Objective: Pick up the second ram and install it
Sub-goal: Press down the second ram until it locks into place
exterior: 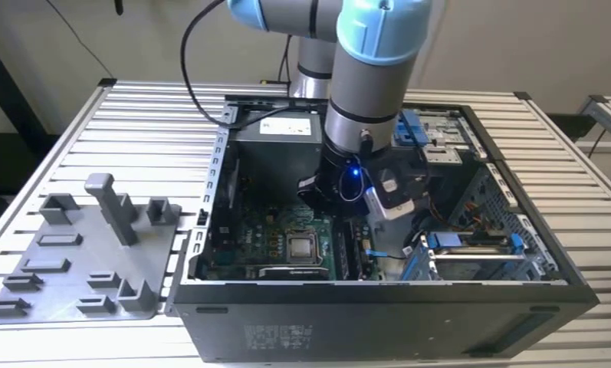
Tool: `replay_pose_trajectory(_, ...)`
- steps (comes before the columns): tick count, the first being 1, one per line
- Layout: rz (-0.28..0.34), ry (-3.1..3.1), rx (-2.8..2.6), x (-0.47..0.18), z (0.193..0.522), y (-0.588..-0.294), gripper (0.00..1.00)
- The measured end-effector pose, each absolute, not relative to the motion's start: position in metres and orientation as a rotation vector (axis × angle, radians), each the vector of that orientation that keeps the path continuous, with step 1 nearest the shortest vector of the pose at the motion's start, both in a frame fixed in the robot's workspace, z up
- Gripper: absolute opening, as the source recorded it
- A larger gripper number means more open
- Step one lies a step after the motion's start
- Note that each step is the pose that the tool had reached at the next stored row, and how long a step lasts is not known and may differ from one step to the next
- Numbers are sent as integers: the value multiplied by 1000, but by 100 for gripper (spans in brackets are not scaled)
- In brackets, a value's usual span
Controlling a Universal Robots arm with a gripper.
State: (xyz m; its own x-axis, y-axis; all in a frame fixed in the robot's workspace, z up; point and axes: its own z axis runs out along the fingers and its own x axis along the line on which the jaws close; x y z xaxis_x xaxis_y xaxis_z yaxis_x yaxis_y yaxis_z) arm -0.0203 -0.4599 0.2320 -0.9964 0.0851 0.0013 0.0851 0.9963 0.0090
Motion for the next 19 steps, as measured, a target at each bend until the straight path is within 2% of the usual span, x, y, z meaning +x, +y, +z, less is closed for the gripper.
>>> replay_pose_trajectory(15, -20, -3136, -135, -17, 220, -459, 11)
replay_pose_trajectory(19, -27, -3136, -135, -19, 226, -459, 11)
